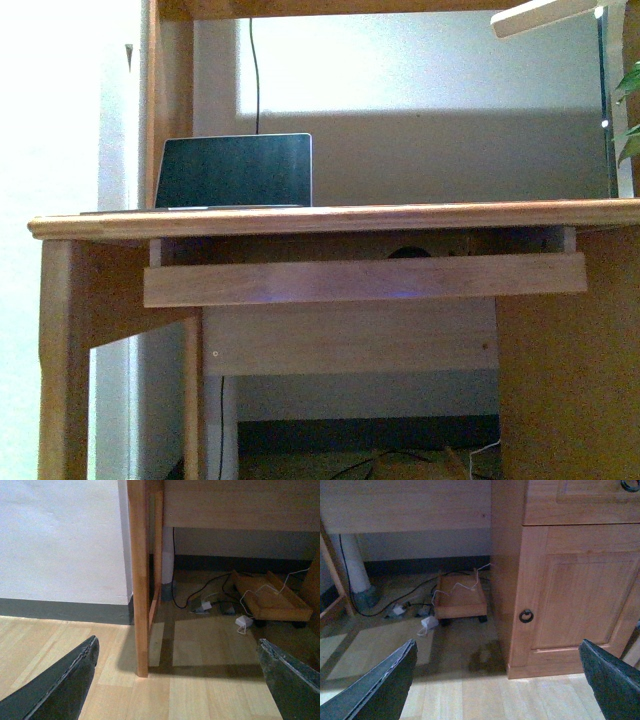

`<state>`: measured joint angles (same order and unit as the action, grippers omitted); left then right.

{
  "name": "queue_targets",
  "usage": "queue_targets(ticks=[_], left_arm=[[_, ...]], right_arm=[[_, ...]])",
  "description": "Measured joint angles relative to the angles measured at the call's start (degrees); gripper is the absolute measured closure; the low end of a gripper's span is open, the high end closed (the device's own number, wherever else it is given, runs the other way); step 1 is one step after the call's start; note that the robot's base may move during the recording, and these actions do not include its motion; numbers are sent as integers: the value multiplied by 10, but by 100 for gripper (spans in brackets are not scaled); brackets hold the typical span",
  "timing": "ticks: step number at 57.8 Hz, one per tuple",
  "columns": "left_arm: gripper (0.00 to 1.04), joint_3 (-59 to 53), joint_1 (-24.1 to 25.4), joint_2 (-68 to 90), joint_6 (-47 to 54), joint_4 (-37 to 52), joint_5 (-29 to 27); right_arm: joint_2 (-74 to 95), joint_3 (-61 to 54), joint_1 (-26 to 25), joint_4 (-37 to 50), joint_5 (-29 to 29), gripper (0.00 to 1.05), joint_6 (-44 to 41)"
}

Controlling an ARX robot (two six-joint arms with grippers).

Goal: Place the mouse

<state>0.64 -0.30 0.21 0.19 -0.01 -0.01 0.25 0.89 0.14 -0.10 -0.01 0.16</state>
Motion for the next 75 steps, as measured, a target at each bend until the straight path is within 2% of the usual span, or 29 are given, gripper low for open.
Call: queue_targets(ticks=[57,62,65,71,75], left_arm=[[8,0,0,0,0,0,0],[8,34,32,53,-46,-83,99],[8,40,50,99,-52,-84,150],[8,63,105,208,-38,-19,228],[8,103,142,328,-3,77,265]], right_arm=[[0,0,0,0,0,7,0],[0,0,0,0,0,7,0],[0,0,0,0,0,7,0],[0,0,0,0,0,7,0],[0,0,0,0,0,7,0]])
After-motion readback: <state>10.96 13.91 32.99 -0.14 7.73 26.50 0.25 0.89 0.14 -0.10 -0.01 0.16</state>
